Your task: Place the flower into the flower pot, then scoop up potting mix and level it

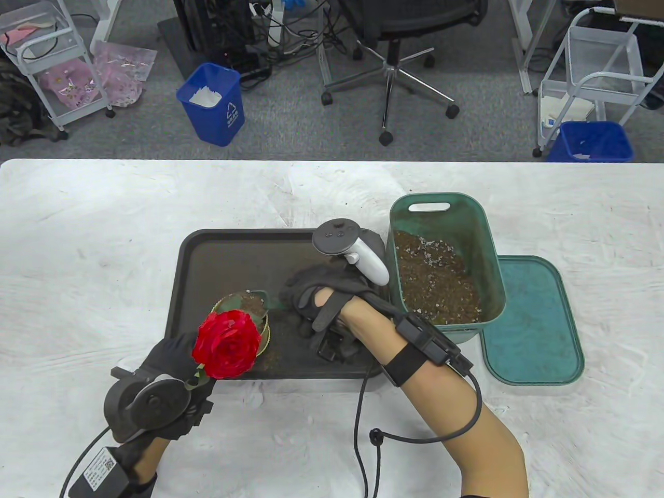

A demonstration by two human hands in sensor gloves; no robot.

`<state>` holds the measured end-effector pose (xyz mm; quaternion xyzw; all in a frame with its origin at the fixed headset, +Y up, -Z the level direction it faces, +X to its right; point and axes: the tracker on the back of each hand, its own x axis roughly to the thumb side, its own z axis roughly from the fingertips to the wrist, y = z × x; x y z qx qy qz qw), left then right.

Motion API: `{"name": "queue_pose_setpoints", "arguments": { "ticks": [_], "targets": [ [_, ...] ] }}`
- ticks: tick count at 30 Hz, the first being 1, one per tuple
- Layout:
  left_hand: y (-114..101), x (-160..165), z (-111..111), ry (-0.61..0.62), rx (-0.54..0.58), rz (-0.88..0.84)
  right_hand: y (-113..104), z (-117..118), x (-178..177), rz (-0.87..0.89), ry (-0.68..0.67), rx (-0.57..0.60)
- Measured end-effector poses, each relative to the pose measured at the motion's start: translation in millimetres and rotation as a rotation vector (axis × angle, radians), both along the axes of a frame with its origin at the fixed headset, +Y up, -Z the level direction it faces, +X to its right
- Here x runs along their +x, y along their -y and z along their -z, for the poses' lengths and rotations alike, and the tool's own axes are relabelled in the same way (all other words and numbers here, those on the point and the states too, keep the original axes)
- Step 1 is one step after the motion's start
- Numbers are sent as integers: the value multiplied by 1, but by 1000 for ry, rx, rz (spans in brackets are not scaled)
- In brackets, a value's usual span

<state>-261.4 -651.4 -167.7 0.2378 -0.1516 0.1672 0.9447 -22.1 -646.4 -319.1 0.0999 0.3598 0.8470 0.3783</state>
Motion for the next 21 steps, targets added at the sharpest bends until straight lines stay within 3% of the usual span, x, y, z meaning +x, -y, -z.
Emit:
{"name": "queue_pose_setpoints", "arguments": {
  "ticks": [2, 6, 10, 15, 21],
  "targets": [
    [0, 0, 0, 2, -1, -2, -3, -3, -6, -49, -27, 52],
    [0, 0, 0, 3, -3, 2, -16, -13, -18, -193, -67, 262],
    [0, 1, 0, 4, -1, 3, -22, -40, -44, -476, -215, 556],
    [1, 0, 0, -1, -4, -1, -34, -73, -68, -598, -311, 853],
    [0, -2, 1, -2, -7, -5, -44, -88, -64, -615, -309, 984]
  ]
}}
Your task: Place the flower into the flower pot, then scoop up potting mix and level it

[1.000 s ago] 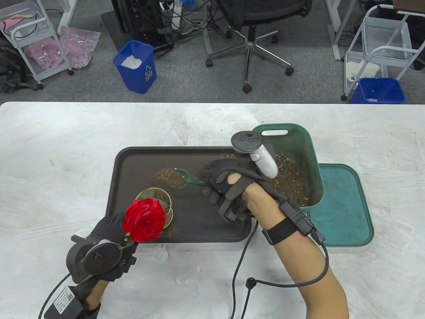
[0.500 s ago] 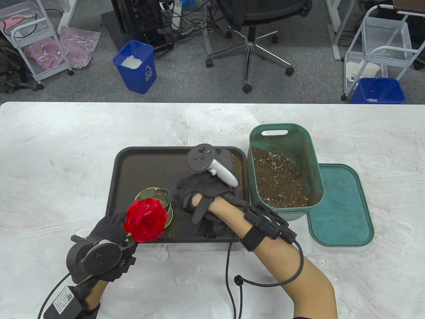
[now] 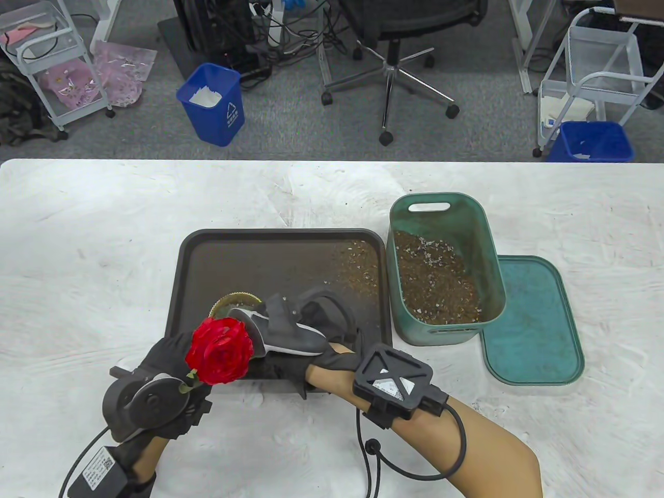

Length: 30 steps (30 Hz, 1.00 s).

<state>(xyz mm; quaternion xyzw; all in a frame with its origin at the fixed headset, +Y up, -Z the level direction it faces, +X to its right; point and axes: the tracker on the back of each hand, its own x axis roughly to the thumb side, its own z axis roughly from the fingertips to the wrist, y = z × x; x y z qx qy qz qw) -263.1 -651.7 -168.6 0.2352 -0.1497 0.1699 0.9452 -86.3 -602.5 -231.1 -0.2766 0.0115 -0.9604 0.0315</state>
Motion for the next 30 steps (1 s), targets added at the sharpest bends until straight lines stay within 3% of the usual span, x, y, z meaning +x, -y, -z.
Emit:
{"name": "queue_pose_setpoints", "arguments": {
  "ticks": [6, 12, 17, 20, 25, 30],
  "targets": [
    [0, 1, 0, 0, 1, 0, -17, -3, 15, 7, 24, -1],
    [0, -1, 1, -7, -4, -8, -59, 0, 50, 84, 107, 60],
    [0, 0, 0, -4, -2, -1, -100, 23, 103, 97, 298, 210],
    [0, 0, 0, -6, -1, 1, -113, 43, 144, 83, 469, 218],
    [0, -1, 1, -5, -2, -2, -101, 71, 197, 34, 665, 142],
    [0, 0, 0, -8, -1, -2, -48, 107, 217, -242, 786, -102]
  ]
}}
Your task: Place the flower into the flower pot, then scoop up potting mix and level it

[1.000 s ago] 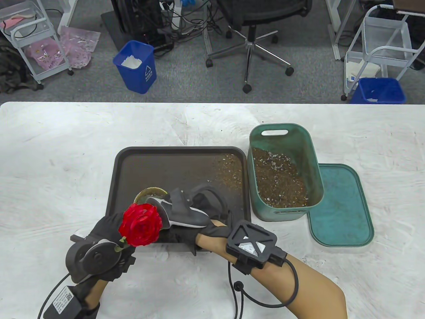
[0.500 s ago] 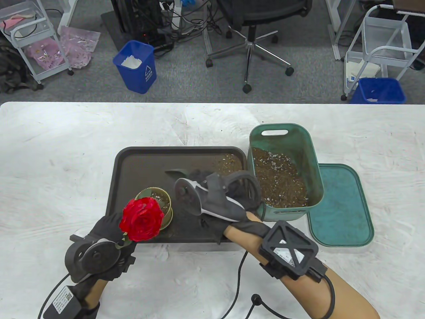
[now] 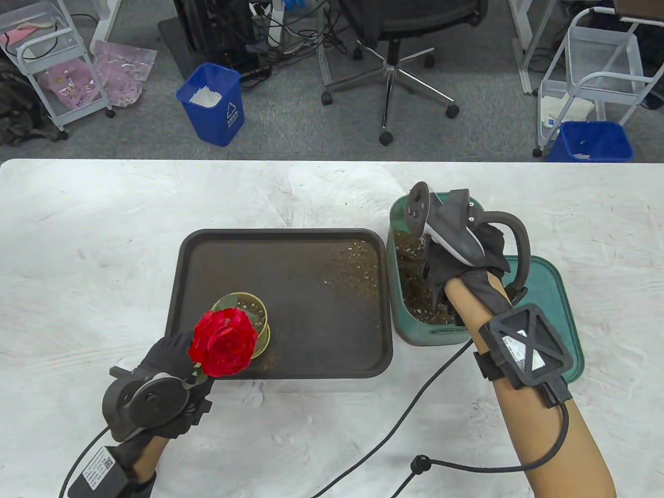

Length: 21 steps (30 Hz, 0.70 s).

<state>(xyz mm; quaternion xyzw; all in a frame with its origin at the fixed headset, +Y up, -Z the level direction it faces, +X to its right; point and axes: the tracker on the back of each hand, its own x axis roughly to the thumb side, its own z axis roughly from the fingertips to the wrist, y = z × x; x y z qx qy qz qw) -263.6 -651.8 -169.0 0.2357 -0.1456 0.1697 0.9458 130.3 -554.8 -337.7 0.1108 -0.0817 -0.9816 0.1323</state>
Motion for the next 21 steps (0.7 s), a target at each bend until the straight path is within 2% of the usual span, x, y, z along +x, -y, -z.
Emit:
{"name": "queue_pose_setpoints", "arguments": {
  "ticks": [2, 5, 7, 11, 14, 21],
  "targets": [
    [0, 0, 0, -3, -1, -1, 26, 12, 3, -98, 7, -110],
    [0, -1, 0, -8, -3, -5, 54, 22, 4, -276, -1, -112],
    [0, -1, 1, -10, -3, -6, 66, 27, 6, -340, 0, -124],
    [0, -1, 1, -5, -4, -5, 86, 32, 12, -392, 4, -223],
    [-1, -1, 1, -2, -3, 0, 85, 33, 12, -372, 4, -229],
    [-1, -1, 0, -1, -1, 7, 77, 29, 20, -238, 94, -403]
  ]
}}
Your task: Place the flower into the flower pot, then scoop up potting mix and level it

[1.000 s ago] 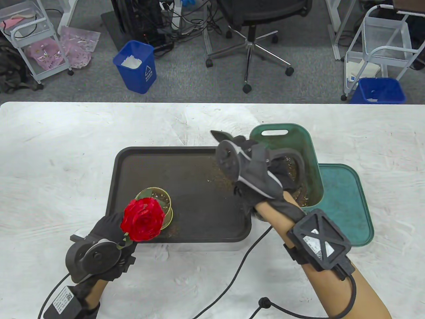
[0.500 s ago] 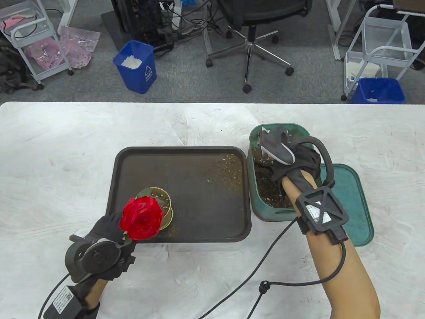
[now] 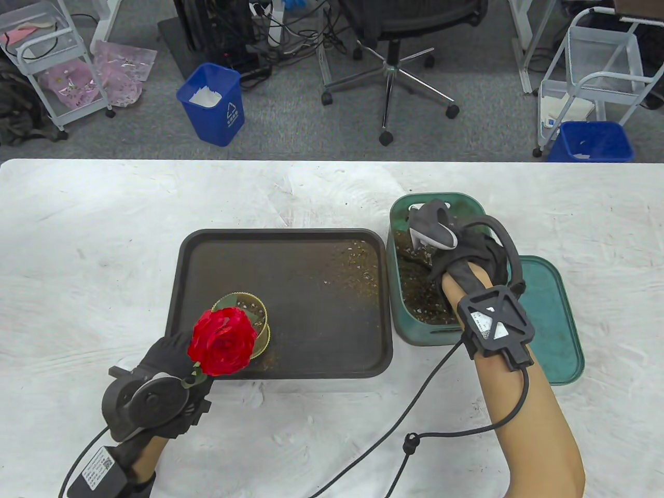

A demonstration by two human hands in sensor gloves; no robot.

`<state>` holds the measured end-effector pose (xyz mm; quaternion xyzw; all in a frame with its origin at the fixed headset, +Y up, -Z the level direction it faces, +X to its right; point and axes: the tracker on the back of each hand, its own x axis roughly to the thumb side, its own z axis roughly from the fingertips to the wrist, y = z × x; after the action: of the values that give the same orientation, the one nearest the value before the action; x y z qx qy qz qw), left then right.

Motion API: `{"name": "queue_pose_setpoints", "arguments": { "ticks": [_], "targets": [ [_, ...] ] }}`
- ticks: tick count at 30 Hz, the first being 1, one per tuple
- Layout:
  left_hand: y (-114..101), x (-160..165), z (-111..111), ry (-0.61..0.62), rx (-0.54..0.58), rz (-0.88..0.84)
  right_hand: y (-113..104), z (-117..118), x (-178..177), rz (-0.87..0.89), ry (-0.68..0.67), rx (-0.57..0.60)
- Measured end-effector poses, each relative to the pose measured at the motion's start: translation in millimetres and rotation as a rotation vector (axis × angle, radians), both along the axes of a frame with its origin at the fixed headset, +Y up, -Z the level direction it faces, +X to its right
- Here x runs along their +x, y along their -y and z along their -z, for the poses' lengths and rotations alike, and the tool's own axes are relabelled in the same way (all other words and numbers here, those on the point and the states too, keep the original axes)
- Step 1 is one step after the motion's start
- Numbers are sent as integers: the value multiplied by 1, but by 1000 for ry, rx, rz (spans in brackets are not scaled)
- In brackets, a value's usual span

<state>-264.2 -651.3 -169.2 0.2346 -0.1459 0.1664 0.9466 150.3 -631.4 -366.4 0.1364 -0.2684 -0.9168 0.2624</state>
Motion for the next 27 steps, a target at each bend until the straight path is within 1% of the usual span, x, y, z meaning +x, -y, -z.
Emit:
{"name": "queue_pose_setpoints", "arguments": {
  "ticks": [4, 5, 7, 10, 17, 21, 24, 27],
  "targets": [
    [0, 1, 0, 3, 1, 0, -8, -3, 13, 158, 76, -25],
    [0, 1, 0, 4, 1, 0, -8, -3, 19, 238, 93, -51],
    [0, 1, 0, 4, 1, 3, -9, -2, 29, 382, 141, -52],
    [0, 1, -1, 5, 0, 5, -5, -2, 38, 523, 196, -58],
    [1, 3, -1, 5, 3, 7, 5, -6, 53, 725, 304, -61],
    [1, 3, -1, 5, 1, 2, 14, -8, 63, 946, 408, -65],
    [1, 2, -1, 2, 0, 1, 20, -6, 67, 993, 434, -48],
    [1, 2, 0, 2, -1, 0, 22, -7, 71, 1049, 451, -35]
  ]
}}
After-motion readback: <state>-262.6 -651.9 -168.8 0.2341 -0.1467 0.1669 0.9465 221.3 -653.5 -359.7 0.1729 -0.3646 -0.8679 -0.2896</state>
